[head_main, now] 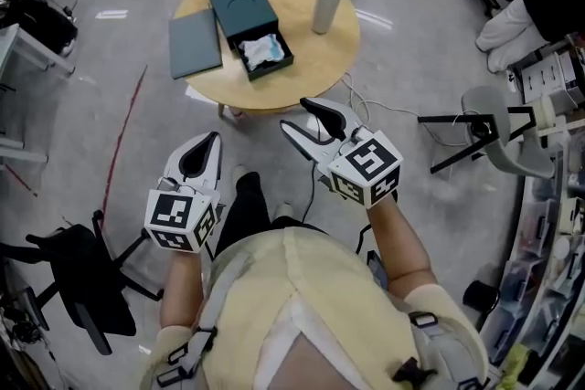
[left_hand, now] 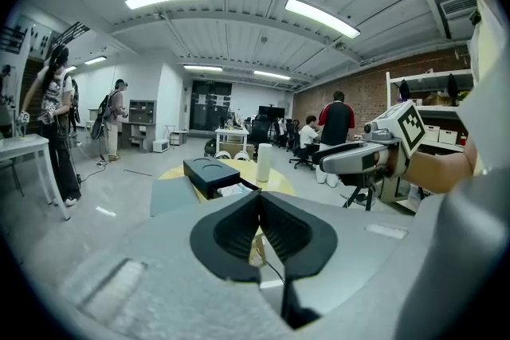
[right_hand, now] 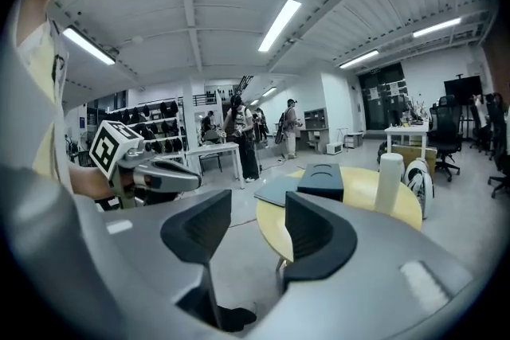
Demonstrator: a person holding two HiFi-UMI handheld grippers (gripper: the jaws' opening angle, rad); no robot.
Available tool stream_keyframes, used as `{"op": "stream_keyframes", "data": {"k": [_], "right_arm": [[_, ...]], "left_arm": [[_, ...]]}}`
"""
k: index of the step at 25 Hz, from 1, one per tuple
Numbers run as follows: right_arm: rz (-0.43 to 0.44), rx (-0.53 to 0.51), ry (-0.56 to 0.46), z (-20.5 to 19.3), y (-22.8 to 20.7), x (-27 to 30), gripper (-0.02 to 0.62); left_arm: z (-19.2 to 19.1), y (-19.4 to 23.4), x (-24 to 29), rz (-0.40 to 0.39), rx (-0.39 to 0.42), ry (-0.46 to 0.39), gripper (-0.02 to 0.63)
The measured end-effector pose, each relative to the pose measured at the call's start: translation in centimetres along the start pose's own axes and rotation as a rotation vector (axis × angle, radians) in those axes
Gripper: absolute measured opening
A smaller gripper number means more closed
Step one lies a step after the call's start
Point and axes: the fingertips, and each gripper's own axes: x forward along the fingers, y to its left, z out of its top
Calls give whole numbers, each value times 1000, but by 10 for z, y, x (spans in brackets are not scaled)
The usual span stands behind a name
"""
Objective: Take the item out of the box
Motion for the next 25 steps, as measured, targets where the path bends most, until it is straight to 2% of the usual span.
{"op": "stream_keyframes", "data": {"k": [6,11,17,25], "right_arm": [[-13,-73,36,-1,-19,27,206],[-25,-60,65,0,-48,61,206],[-26,-32,122,-6,-84,109,204],[-15,-82,258,-21,-121,164,206]], "left_arm": [[9,21,32,-17,7,-7,2],[21,51,67,-40,20,-4,2],[22,91,116,-72,62,41,3],[14,121,171,-141,9,92,8]]}}
